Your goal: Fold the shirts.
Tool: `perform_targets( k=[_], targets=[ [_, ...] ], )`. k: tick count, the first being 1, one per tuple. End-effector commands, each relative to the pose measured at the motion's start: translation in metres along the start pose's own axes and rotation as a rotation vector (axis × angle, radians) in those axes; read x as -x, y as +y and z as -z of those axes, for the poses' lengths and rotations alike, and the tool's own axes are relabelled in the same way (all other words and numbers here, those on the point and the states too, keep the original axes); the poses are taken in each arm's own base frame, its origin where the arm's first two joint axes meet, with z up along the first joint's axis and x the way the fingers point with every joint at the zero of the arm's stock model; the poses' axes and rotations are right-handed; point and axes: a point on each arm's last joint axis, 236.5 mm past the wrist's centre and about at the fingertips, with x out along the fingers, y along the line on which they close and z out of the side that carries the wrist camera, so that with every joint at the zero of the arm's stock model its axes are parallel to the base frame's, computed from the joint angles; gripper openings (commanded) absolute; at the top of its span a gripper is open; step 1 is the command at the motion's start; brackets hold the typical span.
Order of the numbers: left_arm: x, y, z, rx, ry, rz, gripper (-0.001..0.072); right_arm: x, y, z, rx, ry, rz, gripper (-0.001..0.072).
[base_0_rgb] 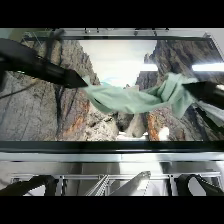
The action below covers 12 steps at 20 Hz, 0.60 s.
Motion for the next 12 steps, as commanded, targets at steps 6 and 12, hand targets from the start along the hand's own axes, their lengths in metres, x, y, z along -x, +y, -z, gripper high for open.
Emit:
perform_targets(
  k=[6,12],
  targets=[
    [0.148,-0.068,0.004,-0.199,-0.356,-0.223,0.003,0.11,0.135,-0.053,0.449,-0.548,0.114,0.0022],
    [0.107,-0.049,-0.012,-0.172,-0.282,-0.148,0.003,0.074,0.071,-0.044,0.253,-0.373,0.115,0.0022]
  ],
)
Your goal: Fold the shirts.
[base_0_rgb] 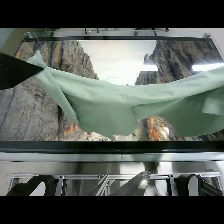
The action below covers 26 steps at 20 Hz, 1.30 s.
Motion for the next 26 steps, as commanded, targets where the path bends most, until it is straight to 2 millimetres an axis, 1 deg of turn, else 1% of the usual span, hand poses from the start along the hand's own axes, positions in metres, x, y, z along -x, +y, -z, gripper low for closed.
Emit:
perform_targets(
  k=[1,2,3,4,5,6,7,9,10,11,12,13,14,15,16,17,19,20,22,23,25,26],
  targets=[
    [-0.042,0.022,-0.006,0.032,0.025,0.03,0.003,-0.02,-0.051,0.027,-0.125,0.084,0.058,0.0022],
    [-0.064,0.035,-0.009,0.042,0.03,0.034,0.003,-0.029,-0.078,0.038,-0.165,0.111,0.097,0.0022],
    [-0.087,0.052,-0.009,0.063,0.037,0.034,0.003,-0.039,-0.109,0.054,-0.205,0.146,0.142,0.0022],
    [-0.113,0.072,-0.006,0.1,0.05,0.028,0.003,-0.05,-0.138,0.071,-0.245,0.186,0.182,0.0022],
    [-0.14,0.095,0.001,0.148,0.069,0.019,0.003,-0.064,-0.167,0.095,-0.293,0.231,0.214,0.0022],
    [-0.164,0.117,0.013,0.195,0.095,0.009,0.003,-0.079,-0.189,0.12,-0.318,0.273,0.228,0.0022],
    [-0.187,0.141,0.028,0.248,0.125,-0.002,0.0029,-0.096,-0.208,0.147,-0.345,0.308,0.229,0.0022],
    [-0.221,0.192,0.052,0.348,0.131,-0.056,0.0029,-0.132,-0.236,0.186,-0.398,0.361,0.207,0.0022],
    [-0.23,0.217,0.059,0.383,0.112,-0.094,0.0029,-0.149,-0.249,0.199,-0.417,0.39,0.201,0.0022],
    [-0.235,0.237,0.064,0.413,0.104,-0.121,0.0036,-0.168,-0.254,0.206,-0.428,0.412,0.163,0.0023],
    [-0.236,0.248,0.067,0.447,0.11,-0.126,0.0248,-0.184,-0.252,0.202,-0.439,0.42,0.096,0.0125],
    [-0.233,0.256,0.068,0.48,0.12,-0.119,0.0604,-0.197,-0.245,0.193,-0.459,0.425,0.022,0.035],
    [-0.227,0.261,0.067,0.523,0.132,-0.109,0.0708,-0.202,-0.241,0.183,-0.464,0.442,-0.016,0.037],
    [-0.218,0.262,0.066,0.539,0.156,-0.086,0.0707,-0.201,-0.247,0.174,-0.461,0.476,0.006,0.0368],
    [-0.207,0.261,0.066,0.543,0.181,-0.064,0.0707,-0.195,-0.254,0.166,-0.454,0.506,0.046,0.0368],
    [-0.195,0.26,0.071,0.554,0.213,-0.047,0.0706,-0.185,-0.261,0.16,-0.451,0.531,0.082,0.0367],
    [-0.176,0.251,0.09,0.602,0.303,0.009,0.0705,-0.157,-0.265,0.151,-0.466,0.585,0.109,0.035],
    [-0.169,0.246,0.104,0.637,0.349,0.037,0.0705,-0.141,-0.264,0.153,-0.47,0.624,0.113,0.0282],
    [-0.164,0.234,0.14,0.727,0.442,0.086,0.0705,-0.112,-0.26,0.167,-0.501,0.696,0.15,0.0281],
    [-0.163,0.231,0.164,0.778,0.489,0.096,0.0706,-0.099,-0.257,0.176,-0.513,0.717,0.168,0.0281],
    [-0.166,0.227,0.21,0.862,0.567,0.082,0.0706,-0.079,-0.244,0.193,-0.538,0.735,0.194,0.0278],
    [-0.169,0.225,0.23,0.901,0.589,0.073,0.0706,-0.073,-0.239,0.198,-0.548,0.727,0.207,0.0277]
  ],
)
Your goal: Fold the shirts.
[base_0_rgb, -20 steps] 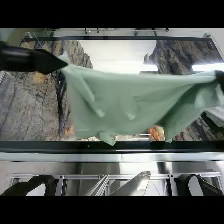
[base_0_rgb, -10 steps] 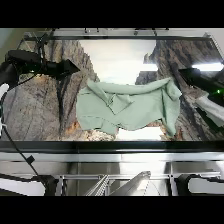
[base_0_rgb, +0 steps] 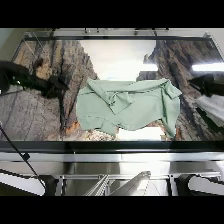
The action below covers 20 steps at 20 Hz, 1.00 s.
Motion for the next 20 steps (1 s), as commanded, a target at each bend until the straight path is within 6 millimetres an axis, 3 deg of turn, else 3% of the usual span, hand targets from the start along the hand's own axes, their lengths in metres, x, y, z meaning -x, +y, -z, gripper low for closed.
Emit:
perform_targets(
  k=[1,5,8,13,18,19,20],
  targets=[
    [-0.03,0.039,0.052,0.148,0.118,-0.012,0.0706,0.012,-0.005,0.044,-0.06,0.032,0.046,0.0277],
    [-0.054,0.062,0.064,0.21,0.099,-0.049,0.0706,0.025,0.013,0.054,-0.027,-0.007,0.047,0.0275],
    [-0.067,0.062,0.064,0.197,0.092,-0.072,0.0705,0.035,0.029,0.05,0.018,-0.037,0.043,0.0239],
    [-0.099,0.037,0.065,0.108,0.115,-0.097,0.0704,0.044,0.046,0.05,0.062,-0.05,0.03,0.0239],
    [-0.133,0.001,0.094,0.039,0.332,0.003,0.0704,0.044,0.051,0.058,0.063,-0.02,0.012,0.0239],
    [-0.137,-0.012,0.097,0.005,0.373,0.059,0.0693,0.044,0.051,0.062,0.062,-0.004,0.006,0.0236],
    [-0.138,-0.019,0.1,-0.012,0.408,0.085,0.0606,0.044,0.048,0.065,0.045,0.011,0.019,0.0229]
  ],
)
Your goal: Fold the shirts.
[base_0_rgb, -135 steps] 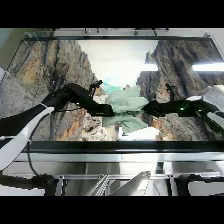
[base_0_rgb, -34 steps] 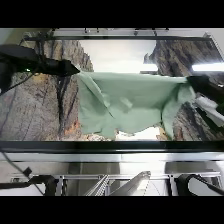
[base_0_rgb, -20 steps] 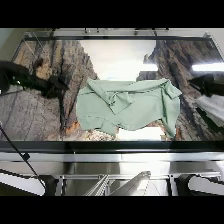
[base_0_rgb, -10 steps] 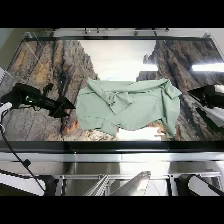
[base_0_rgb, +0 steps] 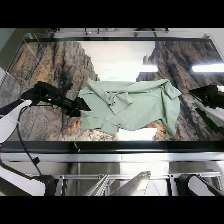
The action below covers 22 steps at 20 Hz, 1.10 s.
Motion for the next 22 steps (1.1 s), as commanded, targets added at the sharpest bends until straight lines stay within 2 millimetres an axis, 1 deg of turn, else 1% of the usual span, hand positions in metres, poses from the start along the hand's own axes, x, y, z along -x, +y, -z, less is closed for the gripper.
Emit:
perform_targets(
  k=[1,2,3,5,6,7,8,9,10,12,13,14,15,16,17,19,20,22],
  targets=[
    [-0.015,-0.025,0.015,-0.093,0.158,0.079,0.0407,0.001,-0.006,0.014,-0.027,0.055,0.032,0.0228],
    [-0.013,-0.026,0.016,-0.104,0.177,0.088,0.0201,0.004,-0.019,0.02,-0.048,0.08,0.083,0.0228],
    [-0.01,-0.026,0.016,-0.112,0.177,0.094,0.0016,0.01,-0.033,0.026,-0.079,0.1,0.141,0.0228],
    [0.001,-0.023,0.012,-0.106,0.153,0.102,0.0022,0.026,-0.064,0.04,-0.189,0.112,0.251,0.0227],
    [0.008,-0.02,0.01,-0.104,0.138,0.107,0.0022,0.035,-0.082,0.051,-0.258,0.12,0.318,0.0227],
    [0.016,-0.016,0.008,-0.093,0.119,0.113,0.0022,0.043,-0.098,0.068,-0.32,0.141,0.382,0.0228],
    [0.023,-0.012,0.006,-0.081,0.103,0.12,0.0022,0.044,-0.107,0.085,-0.342,0.171,0.406,0.0228],
    [0.028,-0.01,0.007,-0.071,0.104,0.13,0.0022,0.038,-0.109,0.104,-0.376,0.206,0.397,0.023],
    [0.032,-0.008,0.009,-0.064,0.108,0.139,0.0022,0.031,-0.11,0.123,-0.41,0.239,0.38,0.0257],
    [0.037,-0.008,0.014,-0.057,0.127,0.155,0.0022,0.015,-0.113,0.161,-0.462,0.288,0.36,0.0633],
    [0.037,-0.009,0.017,-0.058,0.137,0.159,0.0022,0.009,-0.116,0.178,-0.478,0.31,0.36,0.0651],
    [0.037,-0.009,0.017,-0.058,0.138,0.159,0.0022,0.007,-0.117,0.184,-0.485,0.317,0.362,0.065],
    [0.037,-0.009,0.017,-0.058,0.138,0.159,0.0022,-0.002,-0.122,0.21,-0.514,0.347,0.373,0.065],
    [0.036,-0.01,0.017,-0.062,0.139,0.156,0.0022,-0.009,-0.122,0.216,-0.508,0.352,0.361,0.0651],
    [0.034,-0.011,0.017,-0.065,0.142,0.154,0.0022,-0.019,-0.115,0.218,-0.502,0.349,0.316,0.065],
    [0.034,-0.01,0.017,-0.064,0.14,0.154,0.0022,-0.041,-0.096,0.206,-0.486,0.311,0.202,0.0645],
    [0.034,-0.01,0.017,-0.064,0.14,0.154,0.0022,-0.05,-0.09,0.201,-0.489,0.29,0.164,0.0643],
    [0.034,-0.01,0.017,-0.064,0.141,0.154,0.0022,-0.066,-0.083,0.198,-0.514,0.273,0.115,0.0642]
  ],
)
